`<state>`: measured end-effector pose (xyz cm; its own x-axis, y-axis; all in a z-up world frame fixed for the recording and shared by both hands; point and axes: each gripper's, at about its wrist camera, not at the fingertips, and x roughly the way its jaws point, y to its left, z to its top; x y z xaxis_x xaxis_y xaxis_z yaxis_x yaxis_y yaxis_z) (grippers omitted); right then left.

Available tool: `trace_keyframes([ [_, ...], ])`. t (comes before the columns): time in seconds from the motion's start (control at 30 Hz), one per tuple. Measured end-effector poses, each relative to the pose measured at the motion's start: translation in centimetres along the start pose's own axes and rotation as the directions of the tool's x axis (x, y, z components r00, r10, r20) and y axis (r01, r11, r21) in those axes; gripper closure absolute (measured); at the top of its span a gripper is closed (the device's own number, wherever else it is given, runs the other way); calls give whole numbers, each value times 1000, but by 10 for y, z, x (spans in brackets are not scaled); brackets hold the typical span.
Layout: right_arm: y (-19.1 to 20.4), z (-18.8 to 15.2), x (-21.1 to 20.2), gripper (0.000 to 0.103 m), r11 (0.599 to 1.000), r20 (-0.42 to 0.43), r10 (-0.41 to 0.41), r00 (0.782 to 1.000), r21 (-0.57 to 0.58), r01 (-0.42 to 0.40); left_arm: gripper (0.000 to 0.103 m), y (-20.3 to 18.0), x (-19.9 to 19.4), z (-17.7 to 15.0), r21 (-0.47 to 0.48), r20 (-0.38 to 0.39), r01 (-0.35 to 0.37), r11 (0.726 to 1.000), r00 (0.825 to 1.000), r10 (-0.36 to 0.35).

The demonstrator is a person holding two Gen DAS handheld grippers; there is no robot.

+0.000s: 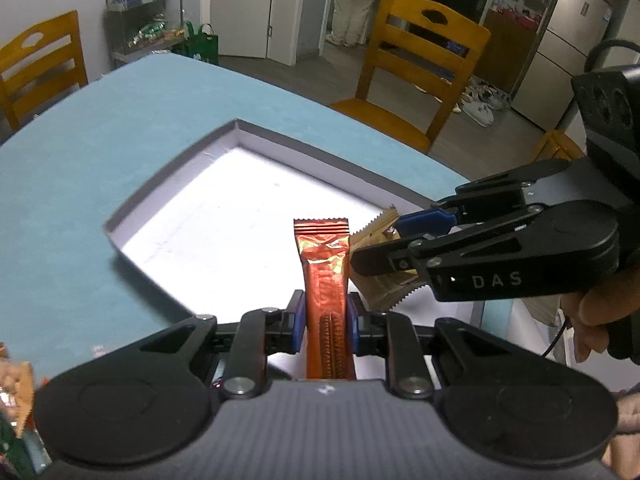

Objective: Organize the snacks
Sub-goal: 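Carry the orange bar and gold pastry with both tools over the grey box, then open both tools to drop the bar and pastry into the box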

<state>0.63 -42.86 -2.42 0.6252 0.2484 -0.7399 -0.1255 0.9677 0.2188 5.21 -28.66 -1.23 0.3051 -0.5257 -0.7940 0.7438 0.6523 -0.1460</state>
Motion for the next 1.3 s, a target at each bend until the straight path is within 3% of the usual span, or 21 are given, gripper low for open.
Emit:
trace_keyframes([
  [0.37, -24, -9, 1, 71, 999, -52, -9, 999, 33, 11, 87, -7, 37, 1, -54, -84, 63, 997, 994, -68],
  [0.57, -47, -19, 5, 69, 984, -121, 81, 989, 166, -60, 86, -11, 52, -5, -50, -117, 100, 994, 987, -105],
  [0.63, -49, -21, 5, 68, 984, -122, 71, 990, 171, -49, 86, -13, 57, -6, -38, -128, 99, 994, 986, -104],
  [0.73, -50, -20, 5, 59, 985, -125, 57, 990, 167, -35, 82, -13, 62, -8, -29, -143, 101, 994, 984, -104],
  [0.8, -49, -18, 4, 43, 987, -122, 49, 991, 156, -30, 76, -15, 64, -11, -18, -156, 105, 994, 982, -107],
  [0.83, -49, -17, 2, 41, 988, -120, 46, 992, 150, -28, 71, -16, 66, -11, -4, -163, 106, 994, 981, -105],
  [1.03, -50, -10, -5, 38, 993, -113, 14, 994, 116, -1, 57, -28, 61, -23, 110, -166, 98, 989, 983, -79],
  [1.3, -48, -16, -5, 38, 997, -154, -26, 988, 74, 37, 55, -20, 52, -27, 122, -168, 83, 989, 984, -61],
])
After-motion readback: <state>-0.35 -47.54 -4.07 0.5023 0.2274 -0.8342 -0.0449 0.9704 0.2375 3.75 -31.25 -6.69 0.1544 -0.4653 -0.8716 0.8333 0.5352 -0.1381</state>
